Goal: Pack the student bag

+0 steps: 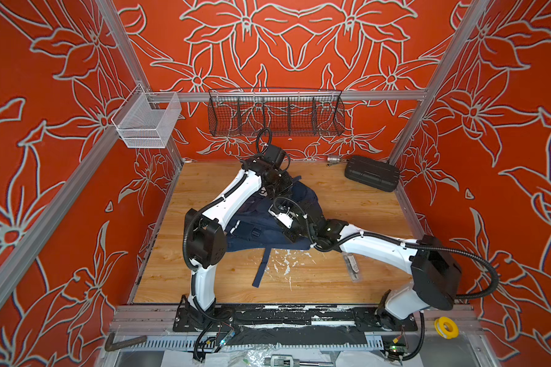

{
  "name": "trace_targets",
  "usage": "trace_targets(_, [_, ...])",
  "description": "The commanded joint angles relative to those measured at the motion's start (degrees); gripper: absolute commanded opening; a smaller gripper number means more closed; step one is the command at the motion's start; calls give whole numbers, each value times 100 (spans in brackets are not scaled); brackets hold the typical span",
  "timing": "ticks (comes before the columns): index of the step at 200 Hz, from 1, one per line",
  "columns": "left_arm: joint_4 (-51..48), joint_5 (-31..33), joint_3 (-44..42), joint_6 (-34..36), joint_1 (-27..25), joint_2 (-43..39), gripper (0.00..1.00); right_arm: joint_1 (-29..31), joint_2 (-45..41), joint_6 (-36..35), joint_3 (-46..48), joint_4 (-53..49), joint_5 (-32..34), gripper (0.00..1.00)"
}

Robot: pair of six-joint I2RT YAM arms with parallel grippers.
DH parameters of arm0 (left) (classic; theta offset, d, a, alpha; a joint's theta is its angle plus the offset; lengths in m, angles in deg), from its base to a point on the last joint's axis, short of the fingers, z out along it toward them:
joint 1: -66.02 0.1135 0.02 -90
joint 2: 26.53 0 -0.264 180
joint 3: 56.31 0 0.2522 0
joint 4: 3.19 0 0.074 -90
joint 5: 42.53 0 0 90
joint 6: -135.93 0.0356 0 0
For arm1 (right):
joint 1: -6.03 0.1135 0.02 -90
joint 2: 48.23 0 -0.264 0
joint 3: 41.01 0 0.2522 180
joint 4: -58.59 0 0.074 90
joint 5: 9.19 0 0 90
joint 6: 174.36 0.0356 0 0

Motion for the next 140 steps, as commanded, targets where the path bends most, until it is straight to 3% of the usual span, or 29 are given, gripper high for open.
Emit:
trace_targets(1, [1224, -189, 549, 270, -65, -364, 0, 425, -178, -946, 143, -98, -1529, 0])
trace_targets(32, [1211, -103, -650, 86, 186, -1239, 0, -301, -693, -915, 594, 188, -2614, 0])
trace_targets(57, [1674, -385, -1614, -491, 237, -1793, 0, -958, -837, -1090, 618, 93, -3646, 0])
trace_targets(73, [2242, -586, -2056, -1007, 230, -1880, 0, -1166, -796, -1301, 365, -294, -3909, 0])
trace_targets(93, [3188, -600, -2389, -1610, 215, -1778, 0, -1200, -776, -1179, 187, -513, -3764, 0])
trace_targets(105, [3552, -535, -2339, -1858, 213, -1618, 0, -1188, -805, -721, 189, -462, -3586, 0])
trace_targets(123, [3798, -312, -2060, -2001, 211, -1365, 0, -958, -1001, -33, 402, -224, -2907, 0])
trace_targets(140, [4108, -208, -1920, -2272, 198, -1178, 0, -382, -1151, 7, 663, -36, -2014, 0])
